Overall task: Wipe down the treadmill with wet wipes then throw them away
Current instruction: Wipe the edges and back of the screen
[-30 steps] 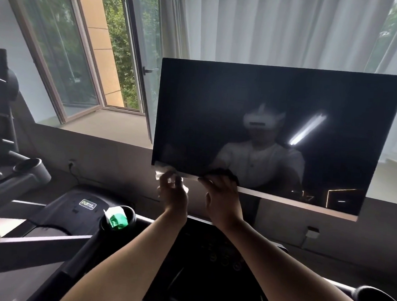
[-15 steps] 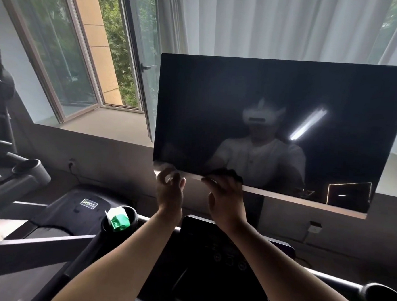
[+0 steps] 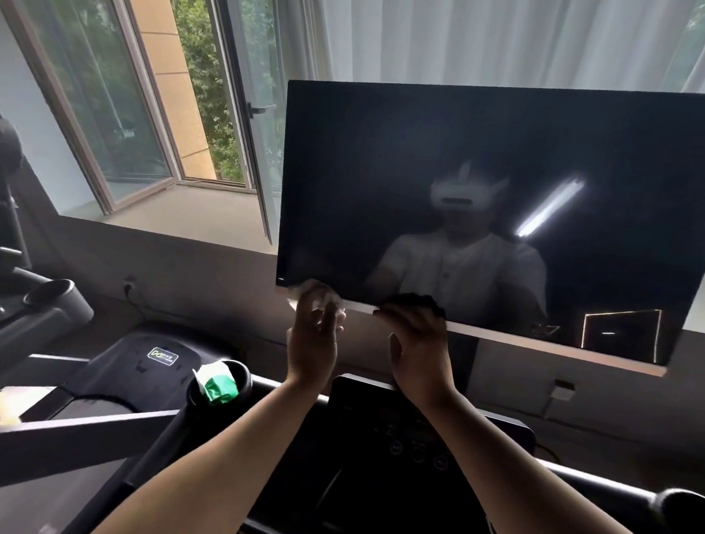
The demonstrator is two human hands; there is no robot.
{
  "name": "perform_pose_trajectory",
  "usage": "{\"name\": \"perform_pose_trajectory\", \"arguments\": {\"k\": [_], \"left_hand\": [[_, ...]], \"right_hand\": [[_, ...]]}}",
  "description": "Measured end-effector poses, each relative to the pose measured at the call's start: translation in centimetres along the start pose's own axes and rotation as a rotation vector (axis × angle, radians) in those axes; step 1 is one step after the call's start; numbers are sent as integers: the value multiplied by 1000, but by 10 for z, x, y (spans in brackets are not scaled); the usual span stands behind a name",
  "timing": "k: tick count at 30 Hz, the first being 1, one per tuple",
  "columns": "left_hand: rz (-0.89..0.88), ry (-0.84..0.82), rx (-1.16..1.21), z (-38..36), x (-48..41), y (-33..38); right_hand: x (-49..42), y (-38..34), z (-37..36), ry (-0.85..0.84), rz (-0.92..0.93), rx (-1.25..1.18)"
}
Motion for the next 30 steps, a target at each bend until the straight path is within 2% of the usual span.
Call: {"name": "perform_pose_trajectory", "arguments": {"k": [3, 7, 10, 12, 14, 16, 18, 23, 25, 28, 30], "left_hand": [[-121, -104, -178, -2, 2, 7], [-351, -392, -516, -8, 8, 10], [-582, -304, -712, 4, -3, 4], [-672, -165, -855, 18, -13, -6], [-623, -35, -963, 33, -24, -19], [-538, -48, -974, 38, -27, -26], [-526, -144, -905, 30, -23, -30], [-774, -427, -837, -4, 2, -21], [-823, -480, -858, -7, 3, -20], [-798, -404, -924, 3, -7, -24], [-682, -312, -924, 13, -18, -26]], "right_hand": [[0, -5, 1, 25, 0, 18], [1, -7, 0, 19, -11, 15], [1, -8, 0, 30, -22, 30], [1, -9, -1, 53, -40, 42], [1, -10, -2, 72, -55, 51], [1, -12, -4, 74, -69, 60], [1, -14, -5, 75, -80, 65], [-1, -14, -4, 86, -69, 58], [-2, -13, -3, 95, -57, 42], [-3, -12, -2, 94, -49, 34], [-6, -13, -2, 89, -47, 45]]}}
Point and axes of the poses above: each hand's wrist, its own x-axis away from the middle knuckle, its own z-axis out of the back of the hand, y = z × x, the point moved 2 cm from there along -x, towards the middle knuckle, and after that the axes turned 8 degrees about -z, right-handed, at the moved point
